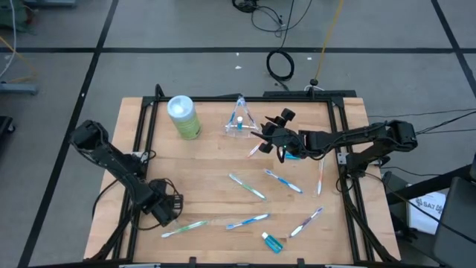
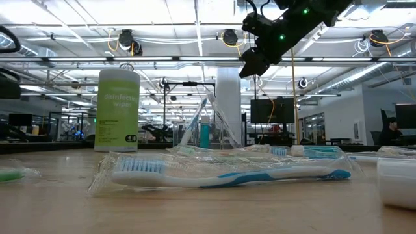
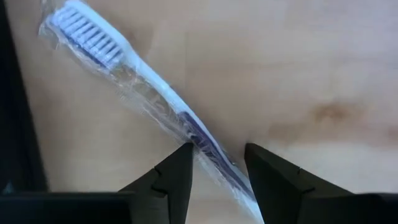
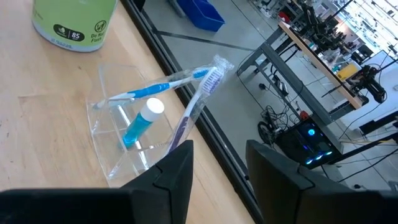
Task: Pick & Place toothbrushing station
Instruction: Put the left violet toothbrush into the transparent organizer, then put the top mouthwash into the transparent organizer
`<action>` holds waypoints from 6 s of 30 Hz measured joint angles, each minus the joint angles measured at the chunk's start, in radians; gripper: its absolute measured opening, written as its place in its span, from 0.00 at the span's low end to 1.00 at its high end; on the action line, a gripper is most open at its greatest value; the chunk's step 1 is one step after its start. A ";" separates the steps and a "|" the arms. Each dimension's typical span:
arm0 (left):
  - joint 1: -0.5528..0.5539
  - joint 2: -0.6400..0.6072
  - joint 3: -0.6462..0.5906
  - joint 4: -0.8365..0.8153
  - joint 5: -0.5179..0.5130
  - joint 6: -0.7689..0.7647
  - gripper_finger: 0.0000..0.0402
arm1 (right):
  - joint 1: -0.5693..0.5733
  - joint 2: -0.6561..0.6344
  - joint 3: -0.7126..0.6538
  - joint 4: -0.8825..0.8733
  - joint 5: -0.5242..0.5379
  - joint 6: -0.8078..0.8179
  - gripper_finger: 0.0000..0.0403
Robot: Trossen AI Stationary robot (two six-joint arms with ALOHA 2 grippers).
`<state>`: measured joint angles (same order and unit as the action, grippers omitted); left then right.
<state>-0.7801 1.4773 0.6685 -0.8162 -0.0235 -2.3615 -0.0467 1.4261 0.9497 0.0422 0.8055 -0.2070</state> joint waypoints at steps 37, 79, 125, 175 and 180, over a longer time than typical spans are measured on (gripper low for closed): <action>0.419 0.002 -0.005 0.065 -0.316 0.978 0.39 | 0.000 0.000 0.000 0.022 0.000 0.000 0.35; 0.588 -0.002 -0.092 0.306 -0.416 1.082 0.29 | 0.000 0.000 0.000 0.021 0.000 0.000 0.35; 1.116 0.018 0.261 1.379 -0.404 2.281 0.01 | -0.076 -0.159 0.001 -0.363 -0.358 0.190 0.35; 0.982 0.199 0.258 1.127 -0.820 2.131 0.35 | -0.111 -0.158 -0.092 -0.206 -0.394 0.197 0.35; 0.969 0.013 0.258 0.919 -0.645 2.050 0.35 | -0.119 -0.158 -0.092 -0.294 -0.664 0.226 0.35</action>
<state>0.1887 1.4904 0.9268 0.1028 -0.6687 -0.3118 -0.1654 1.2678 0.8574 -0.2515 0.1418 0.0192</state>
